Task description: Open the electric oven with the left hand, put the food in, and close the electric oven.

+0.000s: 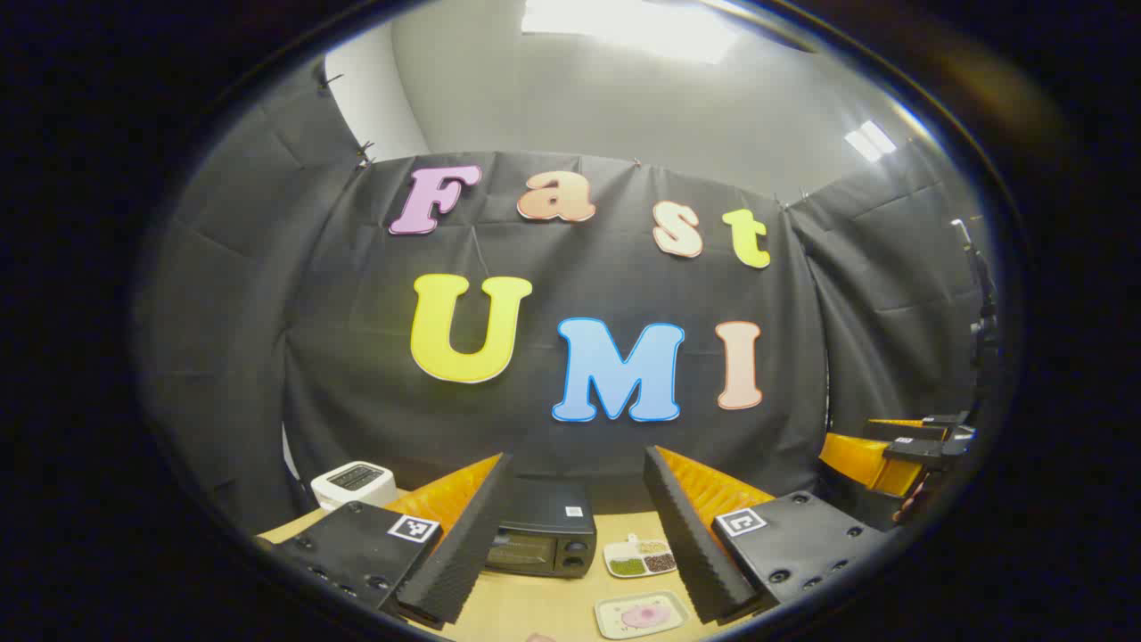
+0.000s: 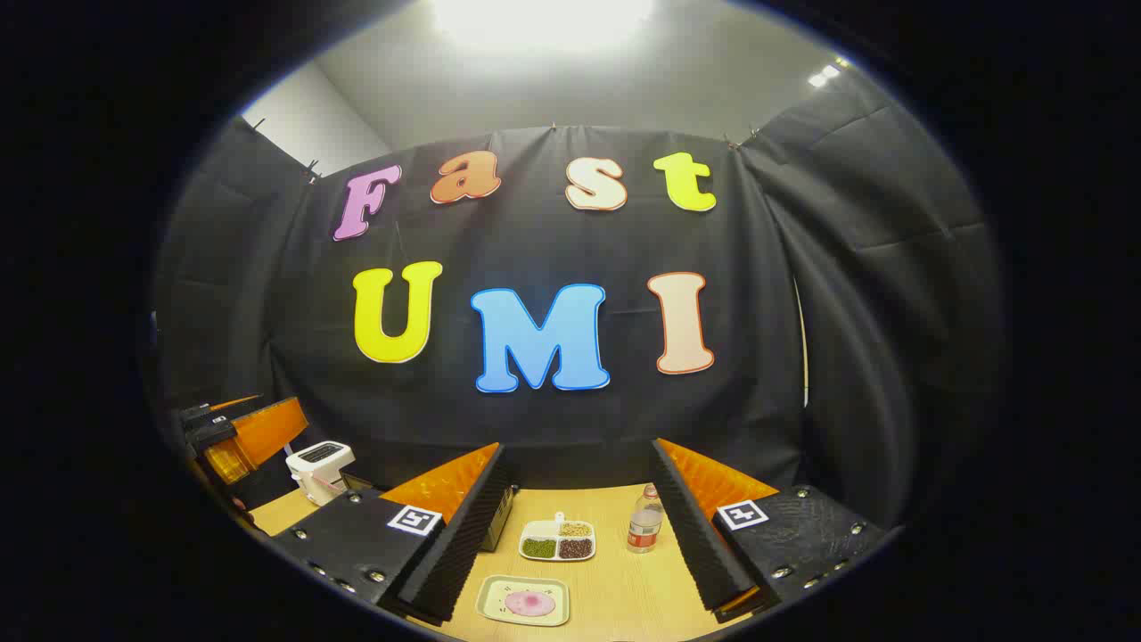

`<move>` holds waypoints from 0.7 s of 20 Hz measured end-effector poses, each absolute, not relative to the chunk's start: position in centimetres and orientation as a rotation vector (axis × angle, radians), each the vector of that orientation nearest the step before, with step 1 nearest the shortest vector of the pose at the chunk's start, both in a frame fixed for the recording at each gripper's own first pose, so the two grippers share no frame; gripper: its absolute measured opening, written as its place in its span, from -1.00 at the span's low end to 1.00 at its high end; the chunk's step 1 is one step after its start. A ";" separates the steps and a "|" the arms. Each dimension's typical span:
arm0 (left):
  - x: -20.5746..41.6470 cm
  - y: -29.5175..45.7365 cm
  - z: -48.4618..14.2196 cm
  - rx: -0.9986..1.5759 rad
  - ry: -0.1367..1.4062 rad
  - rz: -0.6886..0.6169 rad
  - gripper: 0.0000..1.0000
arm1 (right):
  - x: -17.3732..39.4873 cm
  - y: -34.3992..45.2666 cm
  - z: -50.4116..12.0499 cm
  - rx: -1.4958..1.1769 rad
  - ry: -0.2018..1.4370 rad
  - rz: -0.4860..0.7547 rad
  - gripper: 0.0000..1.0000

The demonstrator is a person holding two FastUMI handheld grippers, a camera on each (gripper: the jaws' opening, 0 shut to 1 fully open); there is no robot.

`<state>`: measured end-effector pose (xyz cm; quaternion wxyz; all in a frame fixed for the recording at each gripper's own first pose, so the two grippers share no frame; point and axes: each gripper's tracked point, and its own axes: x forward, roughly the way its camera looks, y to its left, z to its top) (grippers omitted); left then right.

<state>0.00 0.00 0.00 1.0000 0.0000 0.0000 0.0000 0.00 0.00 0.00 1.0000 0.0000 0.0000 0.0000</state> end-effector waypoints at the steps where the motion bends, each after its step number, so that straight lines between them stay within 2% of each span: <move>1: 0.1 -0.2 -0.2 0.003 0.002 -0.001 0.83 | 0.1 -0.1 0.0 0.003 0.000 0.000 0.93; 6: 1.0 -0.3 -0.5 0.017 0.012 0.001 0.83 | 1.0 -0.4 -0.4 0.015 0.005 0.007 0.93; 9: 1.5 0.1 -0.8 0.014 0.021 0.002 1.00 | 1.7 -0.2 -0.5 0.020 0.008 0.007 0.93; 10: 1.6 0.3 -0.9 0.012 0.021 0.003 0.83 | 1.9 0.0 -0.5 0.019 0.007 0.009 0.93; 14: 2.3 1.7 -1.4 0.012 0.033 0.011 0.83 | 2.6 0.5 -0.5 0.015 0.004 0.011 0.93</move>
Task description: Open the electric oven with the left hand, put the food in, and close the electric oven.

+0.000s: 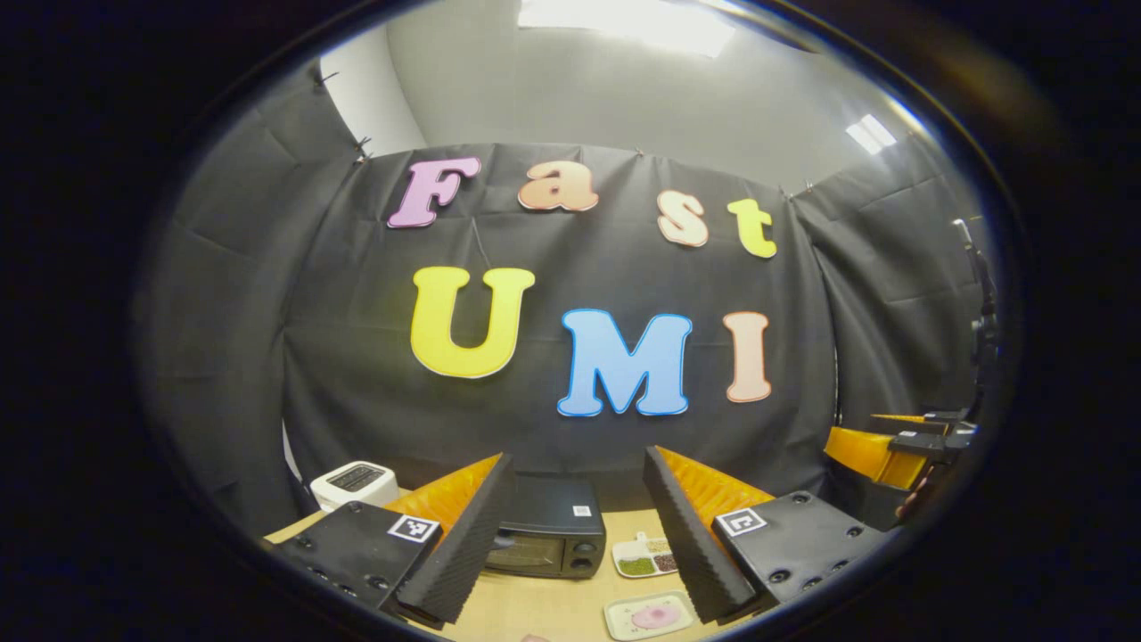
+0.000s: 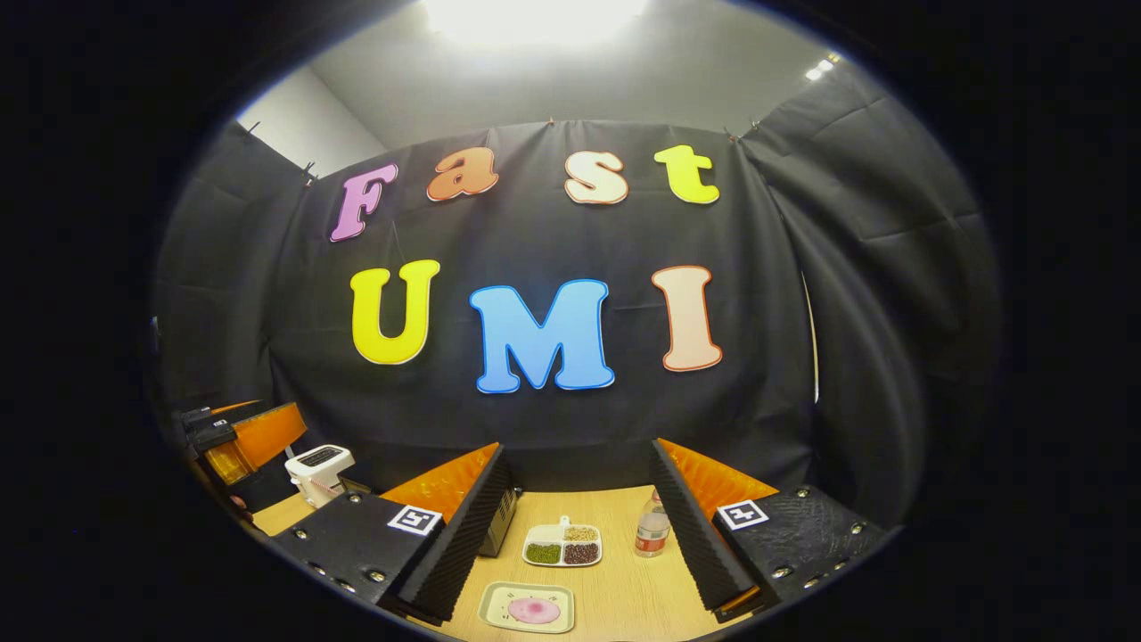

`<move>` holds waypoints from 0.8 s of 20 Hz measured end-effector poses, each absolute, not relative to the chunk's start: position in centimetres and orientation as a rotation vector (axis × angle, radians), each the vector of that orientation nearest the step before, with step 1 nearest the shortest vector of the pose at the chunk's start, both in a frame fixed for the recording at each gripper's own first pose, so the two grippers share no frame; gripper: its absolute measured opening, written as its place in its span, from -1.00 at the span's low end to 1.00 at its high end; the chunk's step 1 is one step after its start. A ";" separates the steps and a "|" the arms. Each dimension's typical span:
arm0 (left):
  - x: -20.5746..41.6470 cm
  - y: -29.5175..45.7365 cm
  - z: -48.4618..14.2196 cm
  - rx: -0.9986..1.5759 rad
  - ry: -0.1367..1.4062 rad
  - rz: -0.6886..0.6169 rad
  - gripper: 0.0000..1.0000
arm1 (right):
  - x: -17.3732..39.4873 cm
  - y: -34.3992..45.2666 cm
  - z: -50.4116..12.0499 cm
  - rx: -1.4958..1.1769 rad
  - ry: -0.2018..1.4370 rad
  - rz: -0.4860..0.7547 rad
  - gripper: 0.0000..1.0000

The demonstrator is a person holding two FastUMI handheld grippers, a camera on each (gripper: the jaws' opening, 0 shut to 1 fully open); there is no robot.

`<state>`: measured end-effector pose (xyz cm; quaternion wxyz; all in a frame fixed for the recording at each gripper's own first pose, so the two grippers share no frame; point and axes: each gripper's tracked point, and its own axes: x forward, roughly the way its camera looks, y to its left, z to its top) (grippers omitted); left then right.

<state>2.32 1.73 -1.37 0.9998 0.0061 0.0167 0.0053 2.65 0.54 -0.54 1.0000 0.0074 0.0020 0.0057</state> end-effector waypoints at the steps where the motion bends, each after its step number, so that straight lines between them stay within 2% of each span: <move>1: 2.9 2.2 -1.9 0.010 0.045 0.011 1.00 | 2.8 0.8 -0.6 0.016 0.008 0.013 0.93; 2: 3.4 2.6 -2.5 0.002 0.061 0.006 0.83 | 3.0 1.1 -0.7 0.017 0.012 0.015 0.93; 4: 4.6 3.8 -4.4 -0.014 0.110 -0.009 1.00 | 3.1 1.3 -1.1 0.011 0.022 0.012 0.93; 6: 6.5 5.3 -7.3 -0.033 0.187 -0.021 0.94 | 3.3 1.4 -1.6 0.002 0.033 0.003 0.93; 7: 7.6 6.2 -8.8 -0.039 0.226 -0.026 0.84 | 3.4 1.3 -1.8 -0.004 0.038 -0.004 0.93; 8: 8.7 7.1 -10.4 -0.044 0.264 -0.024 1.00 | 3.4 1.2 -2.1 -0.009 0.045 -0.013 0.93; 12: 13.7 11.1 -16.5 -0.053 0.384 -0.002 1.00 | 4.0 0.6 -3.2 -0.025 0.077 -0.053 0.93; 13: 14.7 12.0 -18.0 -0.037 0.410 0.000 0.84 | 4.3 0.4 -3.6 -0.026 0.086 -0.062 0.93; 15: 16.7 13.9 -21.4 0.014 0.460 0.009 1.00 | 4.6 0.3 -4.1 -0.026 0.105 -0.081 0.93; 16: 17.5 14.4 -23.0 0.024 0.489 0.011 1.00 | 4.9 0.2 -4.4 -0.024 0.114 -0.088 0.93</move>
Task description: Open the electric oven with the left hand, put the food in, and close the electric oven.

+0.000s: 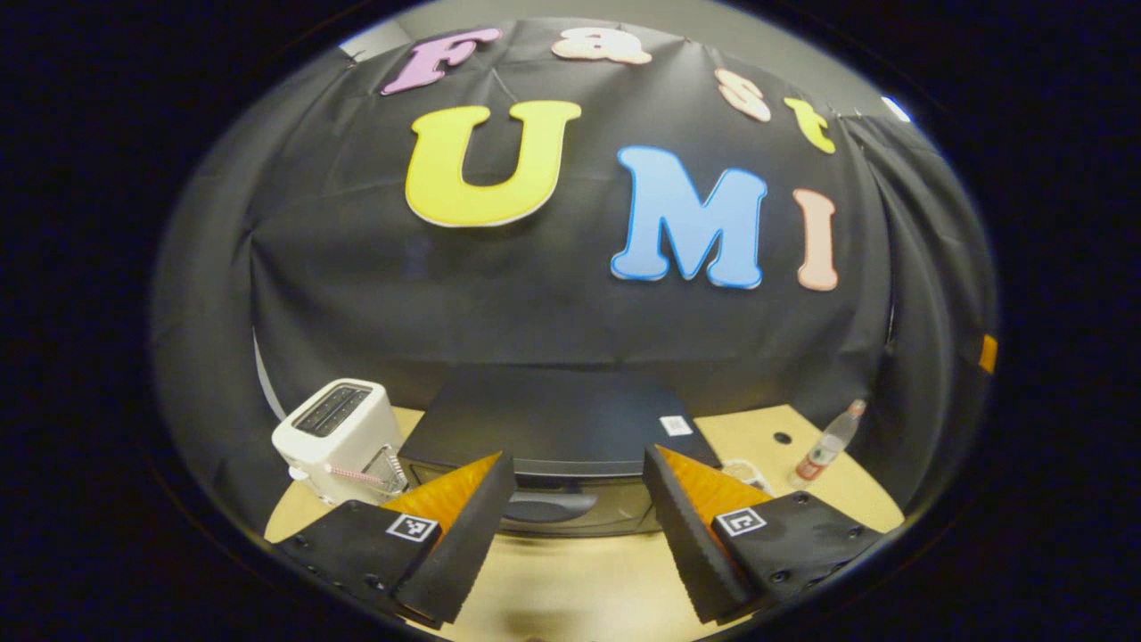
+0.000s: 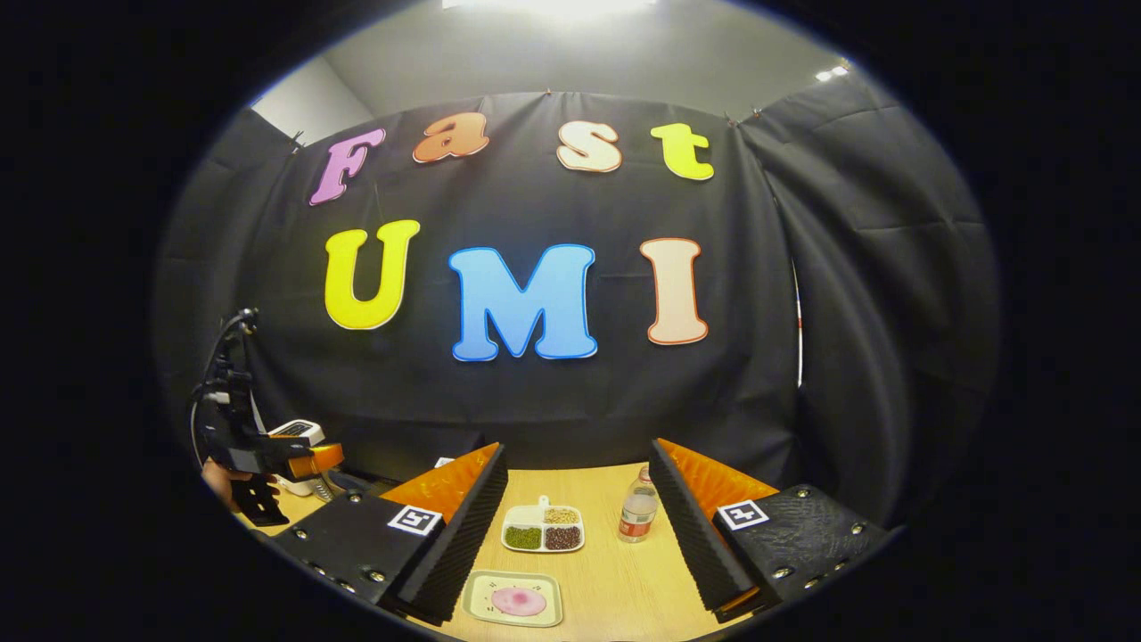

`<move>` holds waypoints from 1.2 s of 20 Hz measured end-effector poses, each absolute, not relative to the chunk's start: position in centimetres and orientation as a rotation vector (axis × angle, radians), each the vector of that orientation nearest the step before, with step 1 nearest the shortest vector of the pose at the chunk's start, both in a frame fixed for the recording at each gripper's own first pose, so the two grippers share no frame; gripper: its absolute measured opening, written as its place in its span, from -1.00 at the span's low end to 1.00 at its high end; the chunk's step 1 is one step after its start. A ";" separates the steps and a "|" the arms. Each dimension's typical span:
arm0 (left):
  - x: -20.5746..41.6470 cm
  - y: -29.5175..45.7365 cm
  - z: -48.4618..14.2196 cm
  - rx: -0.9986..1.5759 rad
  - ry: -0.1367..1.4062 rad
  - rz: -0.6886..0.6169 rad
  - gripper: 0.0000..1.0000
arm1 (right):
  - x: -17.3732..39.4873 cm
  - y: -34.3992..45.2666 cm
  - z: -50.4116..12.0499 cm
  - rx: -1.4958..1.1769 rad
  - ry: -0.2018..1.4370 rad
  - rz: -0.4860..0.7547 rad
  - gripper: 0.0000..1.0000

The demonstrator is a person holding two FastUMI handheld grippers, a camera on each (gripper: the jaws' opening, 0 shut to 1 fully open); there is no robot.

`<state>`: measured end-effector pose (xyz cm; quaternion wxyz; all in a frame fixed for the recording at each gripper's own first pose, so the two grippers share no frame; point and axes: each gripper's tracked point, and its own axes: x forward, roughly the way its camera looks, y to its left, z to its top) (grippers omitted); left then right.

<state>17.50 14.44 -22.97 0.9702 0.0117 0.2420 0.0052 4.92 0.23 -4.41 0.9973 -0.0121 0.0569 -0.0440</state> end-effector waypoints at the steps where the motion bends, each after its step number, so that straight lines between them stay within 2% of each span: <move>1: 18.3 14.9 -24.5 0.023 0.508 0.010 0.94 | 5.2 0.2 -4.5 -0.024 0.120 -0.096 0.94; 3: 19.6 15.9 -27.0 0.024 0.544 0.018 1.00 | 5.5 0.2 -4.7 -0.028 0.128 -0.110 0.94; 8: 21.3 17.2 -31.0 0.036 0.608 0.044 0.95 | 6.2 0.1 -5.2 -0.046 0.151 -0.132 0.94; 9: 21.7 17.0 -30.9 0.062 0.587 0.041 1.00 | 6.3 0.0 -5.3 -0.048 0.151 -0.136 0.94; 12: 21.6 17.0 -31.2 0.107 0.578 0.029 0.96 | 6.6 0.3 -5.5 -0.037 0.156 -0.135 0.93; 23: 13.7 16.7 -33.1 0.066 0.628 0.039 1.00 | 6.7 2.7 -5.8 -0.025 0.161 -0.064 0.93; 24: 12.9 16.6 -33.5 0.058 0.642 0.036 0.94 | 6.5 2.8 -5.9 -0.024 0.163 -0.061 0.93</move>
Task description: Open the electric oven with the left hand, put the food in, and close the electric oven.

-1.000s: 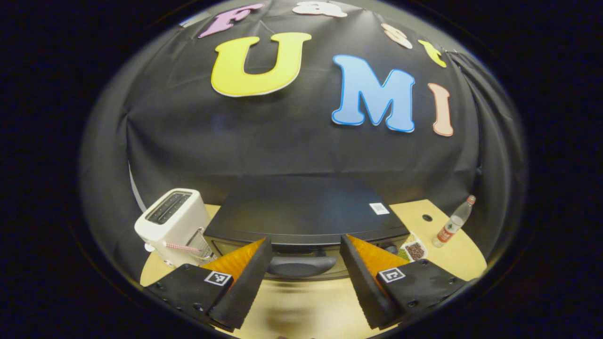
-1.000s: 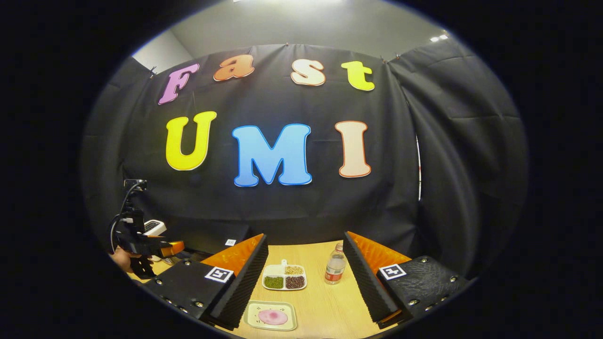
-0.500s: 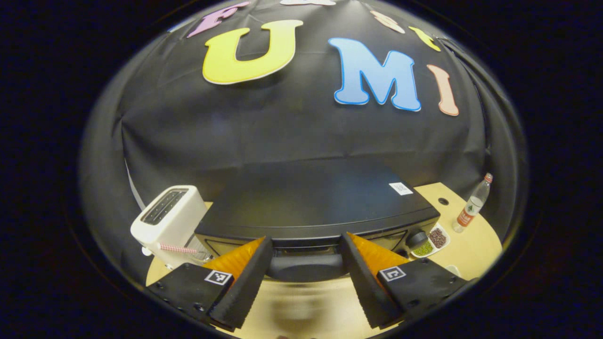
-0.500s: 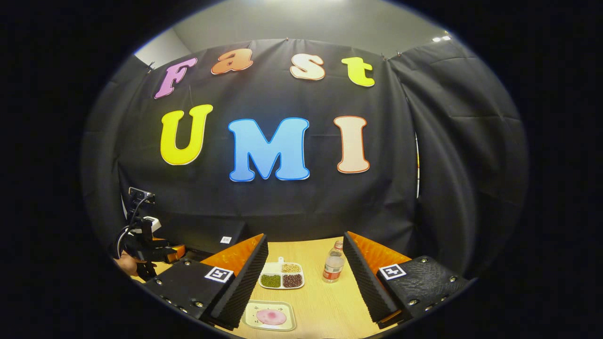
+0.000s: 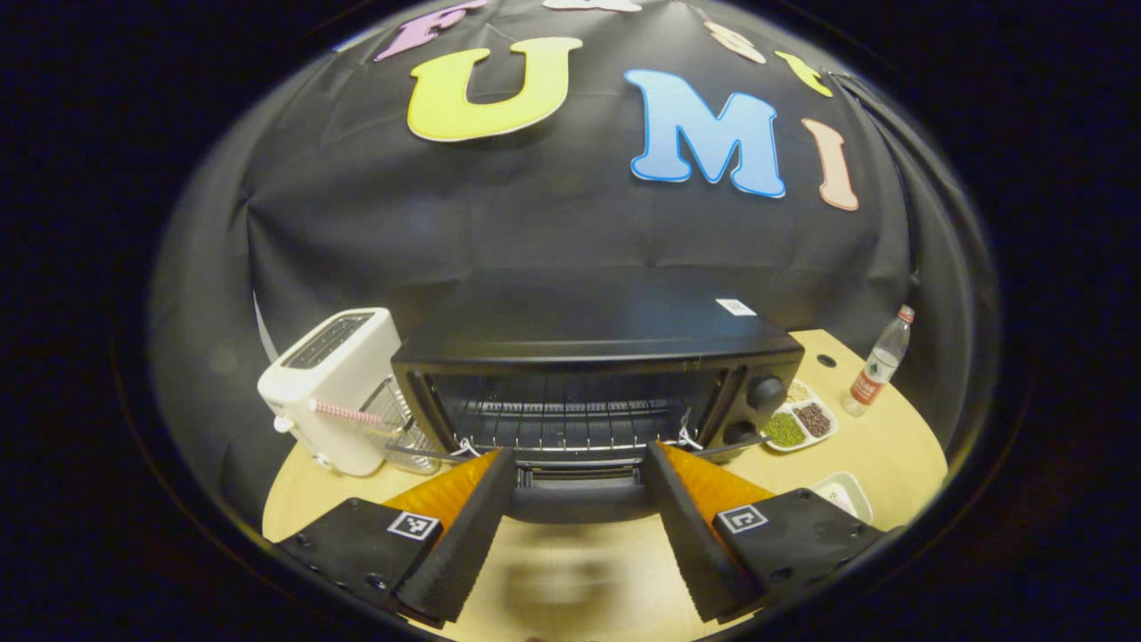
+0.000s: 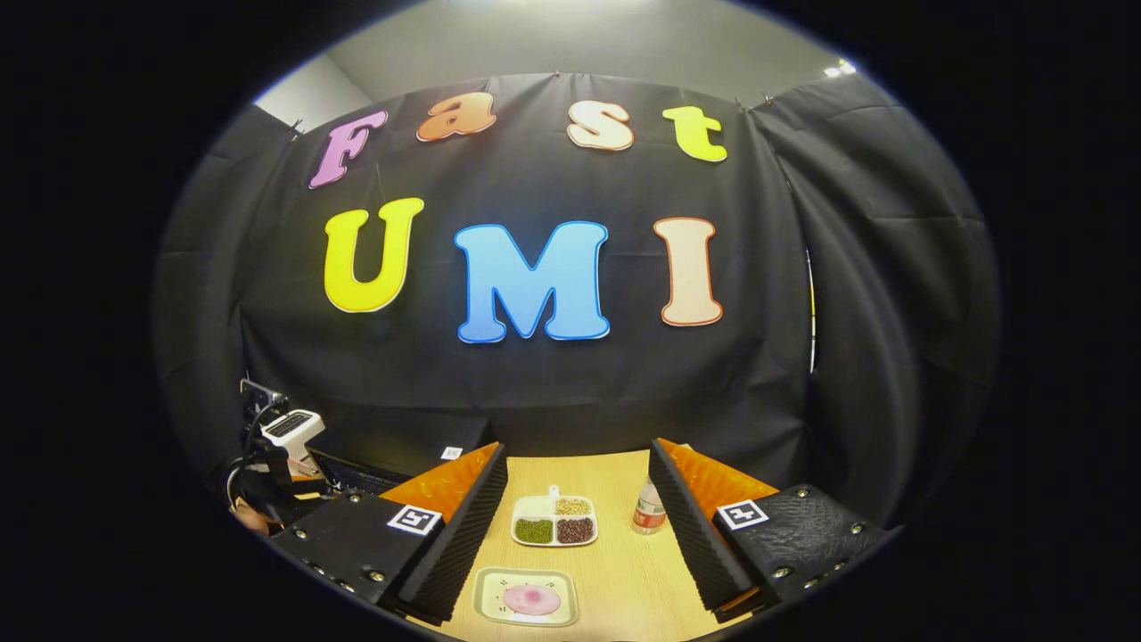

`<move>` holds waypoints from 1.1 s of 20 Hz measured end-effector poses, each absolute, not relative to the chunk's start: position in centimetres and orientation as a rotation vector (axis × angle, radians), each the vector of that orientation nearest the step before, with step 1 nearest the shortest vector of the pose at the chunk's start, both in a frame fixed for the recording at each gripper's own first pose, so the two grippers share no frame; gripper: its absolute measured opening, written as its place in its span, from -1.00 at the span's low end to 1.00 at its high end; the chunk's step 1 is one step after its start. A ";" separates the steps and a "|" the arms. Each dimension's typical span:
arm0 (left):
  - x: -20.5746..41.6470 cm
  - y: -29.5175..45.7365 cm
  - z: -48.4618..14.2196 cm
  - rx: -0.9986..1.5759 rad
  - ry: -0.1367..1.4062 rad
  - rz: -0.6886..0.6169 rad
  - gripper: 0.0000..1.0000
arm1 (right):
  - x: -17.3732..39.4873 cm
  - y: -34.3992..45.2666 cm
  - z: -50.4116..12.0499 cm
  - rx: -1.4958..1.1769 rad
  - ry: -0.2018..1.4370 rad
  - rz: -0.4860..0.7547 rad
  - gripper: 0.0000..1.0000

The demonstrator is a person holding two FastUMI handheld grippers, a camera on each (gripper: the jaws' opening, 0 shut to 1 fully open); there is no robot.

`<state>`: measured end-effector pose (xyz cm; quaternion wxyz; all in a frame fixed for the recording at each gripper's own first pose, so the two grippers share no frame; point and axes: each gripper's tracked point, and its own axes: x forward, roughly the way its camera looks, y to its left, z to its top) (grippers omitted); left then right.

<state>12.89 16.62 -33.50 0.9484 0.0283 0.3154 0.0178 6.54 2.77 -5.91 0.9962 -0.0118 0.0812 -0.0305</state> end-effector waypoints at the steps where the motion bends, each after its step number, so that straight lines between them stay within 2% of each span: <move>1: 11.9 16.7 -34.1 0.052 0.654 0.034 1.00 | 6.5 2.8 -6.0 -0.023 0.165 -0.059 0.94; 8: 7.6 16.8 -38.1 0.045 0.742 0.037 0.94 | 5.3 2.7 -6.4 -0.040 0.179 -0.056 0.94; 9: 7.0 17.0 -38.8 0.044 0.762 0.044 0.84 | 5.2 2.7 -6.4 -0.042 0.182 -0.055 0.94; 11: 6.8 16.8 -38.1 0.029 0.742 0.046 1.00 | 4.9 2.6 -6.7 -0.048 0.194 -0.054 0.94; 16: 8.4 15.2 -28.5 0.048 0.529 0.043 0.95 | 5.1 2.2 -9.4 -0.035 0.286 -0.027 0.94; 22: 8.2 12.4 -13.6 0.020 0.239 0.054 1.00 | 6.1 2.3 -18.7 0.031 0.615 0.079 0.94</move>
